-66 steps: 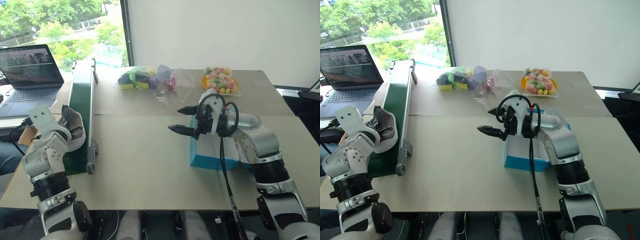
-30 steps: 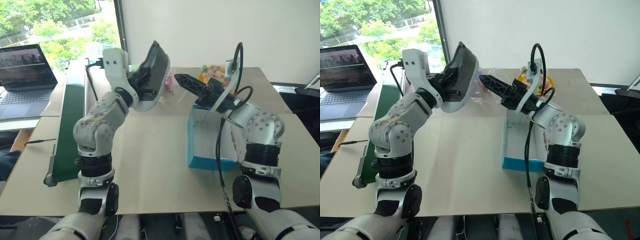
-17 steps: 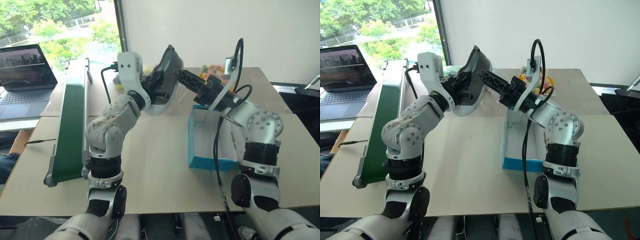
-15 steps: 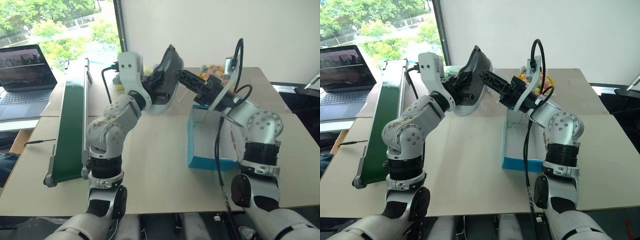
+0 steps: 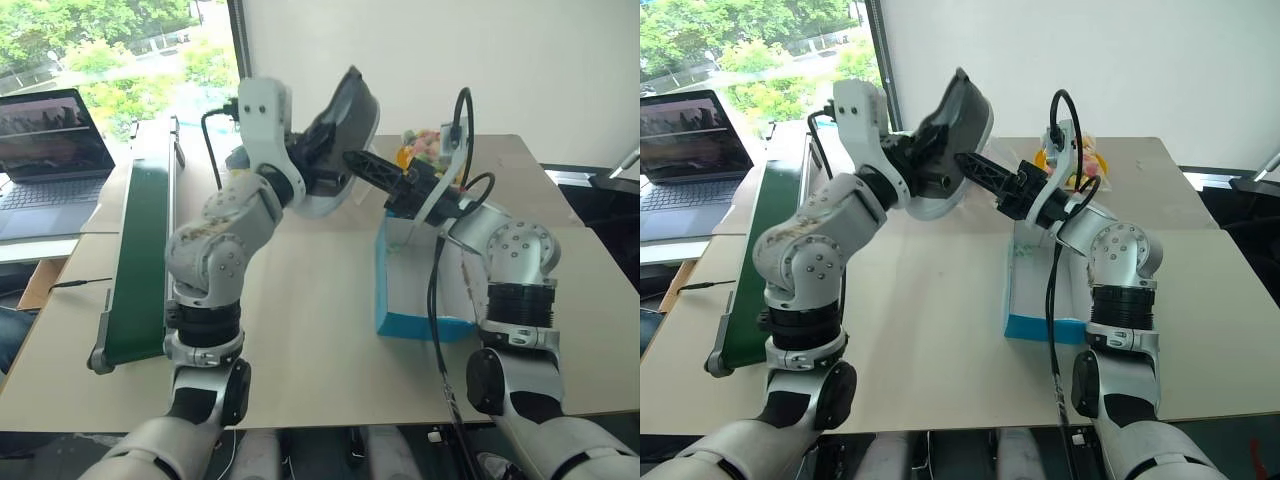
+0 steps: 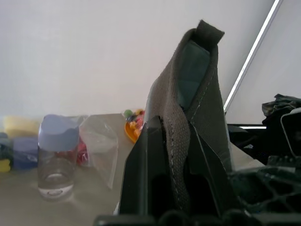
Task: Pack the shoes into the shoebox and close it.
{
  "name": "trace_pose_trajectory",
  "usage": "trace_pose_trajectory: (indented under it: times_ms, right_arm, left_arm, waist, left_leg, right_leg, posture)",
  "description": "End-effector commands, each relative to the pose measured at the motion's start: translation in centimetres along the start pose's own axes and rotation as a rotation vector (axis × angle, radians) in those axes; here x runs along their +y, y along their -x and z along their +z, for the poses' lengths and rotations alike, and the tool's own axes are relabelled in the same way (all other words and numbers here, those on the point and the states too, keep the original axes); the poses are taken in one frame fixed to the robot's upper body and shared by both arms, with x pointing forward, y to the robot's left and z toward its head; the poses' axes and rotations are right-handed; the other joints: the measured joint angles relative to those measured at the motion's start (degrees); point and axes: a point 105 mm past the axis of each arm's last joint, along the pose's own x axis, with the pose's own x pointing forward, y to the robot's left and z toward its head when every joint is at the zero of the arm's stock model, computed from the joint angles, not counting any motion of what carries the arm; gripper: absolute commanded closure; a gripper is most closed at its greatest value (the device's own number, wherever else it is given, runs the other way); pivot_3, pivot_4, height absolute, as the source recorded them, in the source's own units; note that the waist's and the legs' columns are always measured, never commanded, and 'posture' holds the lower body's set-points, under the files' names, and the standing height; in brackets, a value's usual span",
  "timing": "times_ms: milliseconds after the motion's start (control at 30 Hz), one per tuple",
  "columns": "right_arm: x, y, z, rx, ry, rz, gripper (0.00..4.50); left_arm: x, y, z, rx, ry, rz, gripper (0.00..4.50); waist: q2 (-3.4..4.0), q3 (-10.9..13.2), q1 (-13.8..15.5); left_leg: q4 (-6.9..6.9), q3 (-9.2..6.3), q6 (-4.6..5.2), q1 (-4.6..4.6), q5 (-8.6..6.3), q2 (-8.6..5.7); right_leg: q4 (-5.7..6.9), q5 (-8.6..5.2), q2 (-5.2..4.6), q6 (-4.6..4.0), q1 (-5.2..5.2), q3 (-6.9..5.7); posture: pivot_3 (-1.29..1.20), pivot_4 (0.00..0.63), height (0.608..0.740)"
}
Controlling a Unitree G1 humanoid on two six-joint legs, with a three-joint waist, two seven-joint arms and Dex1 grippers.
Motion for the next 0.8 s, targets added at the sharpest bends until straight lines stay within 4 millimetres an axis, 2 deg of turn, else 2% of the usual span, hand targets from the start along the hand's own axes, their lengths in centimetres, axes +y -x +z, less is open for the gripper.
trace_pose_trajectory:
  times_ms: [33, 167, 300, 600, 667, 800]
  right_arm:
    - [0.3, 0.2, 1.1, -0.042, 0.037, 0.018, 0.00]
    - [0.5, -0.2, 1.5, -0.067, 0.035, 0.029, 0.00]
    - [0.9, -0.6, 1.8, -0.084, 0.035, 0.051, 0.93]
    - [1.0, -0.7, 2.3, -0.110, 0.033, 0.057, 3.94]
    - [1.1, -0.6, 2.5, -0.117, 0.033, 0.061, 4.13]
    - [1.2, -0.6, 2.6, -0.120, 0.041, 0.059, 4.17]
  left_arm:
    - [-0.6, 0.0, 1.2, -0.050, -0.007, -0.027, 4.46]
    - [-1.5, 0.0, 0.5, -0.037, 0.015, -0.051, 4.46]
    - [-2.0, 0.1, -0.2, -0.020, 0.032, -0.061, 4.50]
    - [-1.2, 0.1, -0.2, -0.009, 0.034, -0.046, 4.50]
    - [-1.1, 0.2, -0.2, 0.001, 0.042, -0.052, 4.50]
    - [-1.2, 0.6, 0.0, 0.017, 0.051, -0.107, 3.10]
  waist:
    - [0.00, 0.0, 0.0]
    - [0.00, 0.0, 0.0]
    - [0.00, 0.0, 0.0]
    - [0.00, 0.0, -0.1]
    - [0.00, 0.0, -0.1]
    - [0.00, 0.0, -0.2]
  left_leg:
    - [0.00, 0.00, 0.00, 0.00, 0.00, 0.00]
    - [0.00, 0.00, 0.03, 0.00, 0.02, 0.00]
    - [0.00, 0.01, 0.05, 0.00, 0.03, -0.01]
    - [0.00, 0.00, 0.06, 0.01, 0.04, 0.00]
    - [0.00, 0.00, 0.08, 0.01, 0.05, 0.00]
    - [0.00, 0.00, 0.30, 0.01, 0.18, 0.01]
  right_leg:
    - [0.00, 0.00, 0.00, 0.00, 0.00, 0.00]
    - [0.00, 0.00, 0.00, 0.00, 0.00, 0.00]
    - [0.01, 0.00, 0.00, 0.00, 0.00, 0.01]
    - [0.01, 0.00, 0.01, 0.00, 0.00, 0.01]
    - [0.01, 0.00, 0.01, 0.00, 0.00, 0.02]
    - [0.01, 0.00, 0.01, 0.00, 0.00, 0.01]
  posture:
    - [0.00, 0.150, 0.738]
    - [0.00, 0.150, 0.738]
    - [0.00, 0.150, 0.738]
    - [0.00, 0.150, 0.738]
    - [0.00, 0.150, 0.738]
    - [0.00, 0.150, 0.738]
